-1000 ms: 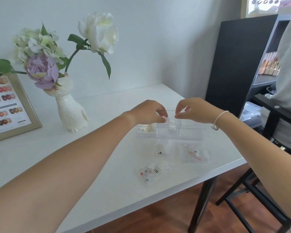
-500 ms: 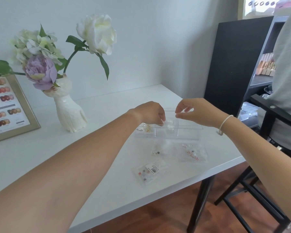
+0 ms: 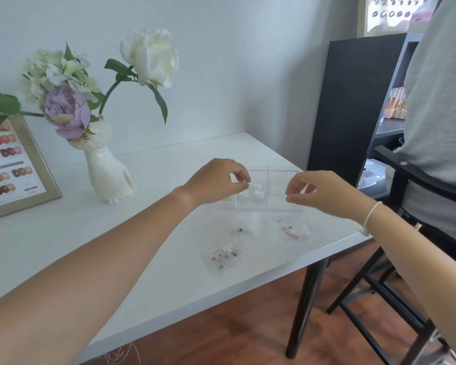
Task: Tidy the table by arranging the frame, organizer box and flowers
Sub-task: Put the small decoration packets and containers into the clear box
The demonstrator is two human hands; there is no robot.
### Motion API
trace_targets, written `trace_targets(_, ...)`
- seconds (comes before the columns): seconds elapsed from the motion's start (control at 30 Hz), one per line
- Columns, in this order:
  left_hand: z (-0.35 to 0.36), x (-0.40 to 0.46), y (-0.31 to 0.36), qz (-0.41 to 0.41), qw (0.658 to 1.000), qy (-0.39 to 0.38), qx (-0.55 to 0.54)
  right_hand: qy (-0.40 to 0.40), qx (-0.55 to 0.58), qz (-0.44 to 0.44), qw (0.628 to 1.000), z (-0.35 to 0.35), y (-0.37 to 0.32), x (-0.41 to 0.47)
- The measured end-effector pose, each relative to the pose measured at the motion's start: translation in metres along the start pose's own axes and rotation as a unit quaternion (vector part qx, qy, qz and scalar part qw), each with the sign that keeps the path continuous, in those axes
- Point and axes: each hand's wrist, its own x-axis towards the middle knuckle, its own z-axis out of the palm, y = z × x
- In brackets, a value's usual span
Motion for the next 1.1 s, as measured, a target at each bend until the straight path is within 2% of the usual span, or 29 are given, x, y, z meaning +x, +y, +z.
trace_targets(0.17, 0.017, -0.031, -0.007, -0.023, 0.999, -0.012, -0.021, -0.087, -0.026, 0.048, 0.995, 0.020, 0.011, -0.017)
trace_targets(0.37, 0.040, -0.049, -0.011, -0.062, 0.993, -0.091, 0.035, -0.103, -0.062, 0.071, 0.990, 0.029, 0.006, -0.025)
trace_targets(0.6, 0.045, -0.047, -0.009, -0.078, 0.992, -0.082, 0.049, -0.117, -0.106, 0.109, 0.981, 0.033, 0.003, -0.026)
trace_targets(0.77, 0.043, -0.044, -0.009, -0.098, 0.988, -0.111, 0.047, -0.137, -0.063, 0.144, 0.978, 0.032, 0.001, -0.024)
trace_targets(0.97, 0.038, -0.043, -0.012, -0.119, 0.983, -0.127, 0.062, -0.134, -0.022, 0.134, 0.982, 0.032, -0.004, -0.018)
trace_targets(1.1, 0.034, -0.043, -0.016, -0.132, 0.982, -0.123, 0.055, -0.099, 0.071, 0.140, 0.983, 0.023, -0.010, -0.009)
